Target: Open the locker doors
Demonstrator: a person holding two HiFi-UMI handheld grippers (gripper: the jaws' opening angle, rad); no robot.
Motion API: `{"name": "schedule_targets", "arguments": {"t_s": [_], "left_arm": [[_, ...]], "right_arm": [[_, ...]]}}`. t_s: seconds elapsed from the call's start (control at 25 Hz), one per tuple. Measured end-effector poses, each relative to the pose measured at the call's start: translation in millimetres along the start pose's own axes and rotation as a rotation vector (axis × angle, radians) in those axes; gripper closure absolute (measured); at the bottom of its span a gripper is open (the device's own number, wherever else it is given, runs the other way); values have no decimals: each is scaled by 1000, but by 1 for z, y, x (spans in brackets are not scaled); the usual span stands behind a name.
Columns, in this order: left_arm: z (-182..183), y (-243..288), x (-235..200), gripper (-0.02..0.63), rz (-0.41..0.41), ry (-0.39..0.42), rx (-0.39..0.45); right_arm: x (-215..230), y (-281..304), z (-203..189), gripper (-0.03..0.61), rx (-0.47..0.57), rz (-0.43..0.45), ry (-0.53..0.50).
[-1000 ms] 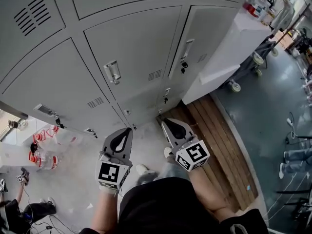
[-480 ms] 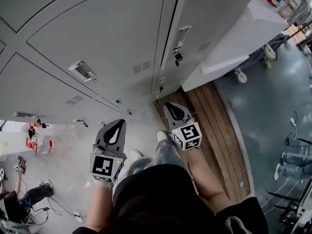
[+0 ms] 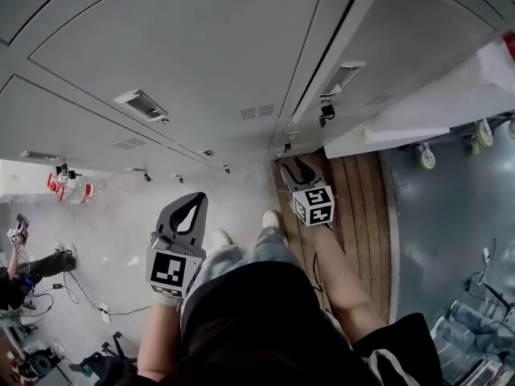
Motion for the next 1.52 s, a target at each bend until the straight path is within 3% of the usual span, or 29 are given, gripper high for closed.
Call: {"name": "schedule_targets", "arguments": {"t_s": [0.44, 0.76, 1.52], "left_arm": [[-18, -11, 16, 597, 169, -45, -95], [-26, -17, 21, 597, 229, -80, -130], [-37, -20, 27, 597, 246, -95, -179]], "right_arm": [[51, 62, -25, 293, -162, 91, -46], [76, 87, -36, 255, -215, 66, -51], [85, 107, -37, 249, -124, 87, 31]]}}
Point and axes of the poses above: the fingertips, and each gripper's own axes: y forward along the fingers, x to its right, z out of its top, the point moved 8 cm from there along -y, backward along the fingers, and after that the axes turned 15 degrees about z, right-handed, at the moved point
